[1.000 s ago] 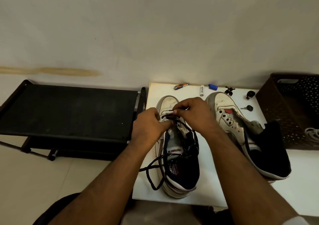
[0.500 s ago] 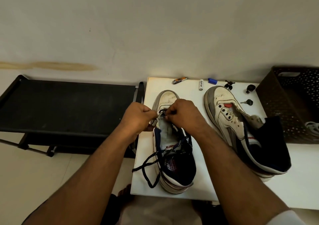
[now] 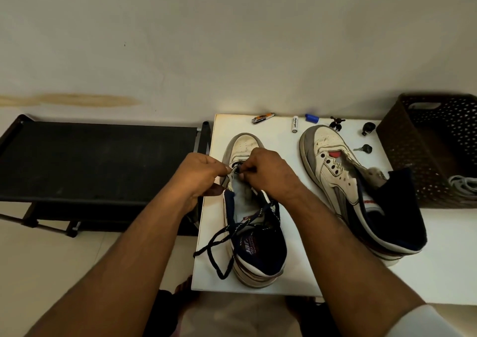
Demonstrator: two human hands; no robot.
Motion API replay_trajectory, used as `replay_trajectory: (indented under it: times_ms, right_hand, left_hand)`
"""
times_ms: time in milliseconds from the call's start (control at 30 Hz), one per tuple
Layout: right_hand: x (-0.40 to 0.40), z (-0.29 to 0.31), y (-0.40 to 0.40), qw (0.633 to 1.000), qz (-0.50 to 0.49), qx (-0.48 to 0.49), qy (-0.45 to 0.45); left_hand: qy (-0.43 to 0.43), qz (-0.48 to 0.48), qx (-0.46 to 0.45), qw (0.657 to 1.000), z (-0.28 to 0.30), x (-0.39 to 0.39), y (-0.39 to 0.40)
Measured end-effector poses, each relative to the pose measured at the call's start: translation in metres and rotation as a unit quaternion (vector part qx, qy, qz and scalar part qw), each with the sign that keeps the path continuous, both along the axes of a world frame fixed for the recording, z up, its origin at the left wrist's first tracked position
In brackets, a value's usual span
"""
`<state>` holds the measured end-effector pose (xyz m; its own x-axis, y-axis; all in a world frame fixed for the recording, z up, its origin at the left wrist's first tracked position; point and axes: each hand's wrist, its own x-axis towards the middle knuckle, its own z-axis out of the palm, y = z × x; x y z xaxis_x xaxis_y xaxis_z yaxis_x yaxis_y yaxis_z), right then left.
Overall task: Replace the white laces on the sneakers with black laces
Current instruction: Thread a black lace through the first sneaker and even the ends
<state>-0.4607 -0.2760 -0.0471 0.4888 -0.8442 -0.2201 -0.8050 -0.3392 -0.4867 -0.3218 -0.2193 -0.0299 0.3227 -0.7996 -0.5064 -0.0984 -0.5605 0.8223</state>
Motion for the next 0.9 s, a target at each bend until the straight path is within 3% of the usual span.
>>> replay_trajectory:
  times_ms: [333, 567, 633, 700, 767, 800, 867, 900]
  right_hand:
    - [0.003, 0.001, 0.004, 0.999, -0.017, 0.017, -0.034]
    - [0.002, 0.001, -0.001, 0.997, -0.016, 0.046, -0.054]
    - [-0.004, 0.004, -0.002, 0.995, -0.020, 0.071, -0.074]
    - [-0.010, 0.007, -0.002, 0.990, -0.030, 0.106, -0.083]
    - [-0.015, 0.011, -0.001, 0.982, -0.048, 0.154, -0.101]
    - [-0.017, 0.013, 0.000, 0.977, -0.056, 0.173, -0.110]
    - [-0.018, 0.016, 0.000, 0.973, -0.066, 0.191, -0.112]
    - [-0.017, 0.017, 0.000, 0.972, -0.070, 0.194, -0.111]
  left_hand:
    - [0.009, -0.007, 0.010, 1.000, -0.010, -0.004, 0.002]
    - [-0.024, 0.040, -0.041, 0.998, -0.019, -0.014, 0.002]
    - [0.019, 0.094, -0.049, 0.994, -0.015, -0.012, -0.001]
    - [0.165, 0.193, -0.121, 0.960, 0.003, 0.003, -0.007]
    - [0.293, 0.326, -0.248, 0.864, 0.023, 0.030, -0.011]
    - [0.304, 0.391, -0.314, 0.810, 0.028, 0.051, -0.012]
    - [0.180, 0.486, -0.420, 0.745, 0.025, 0.089, -0.010]
    - [0.053, 0.495, -0.436, 0.750, 0.021, 0.102, -0.006]
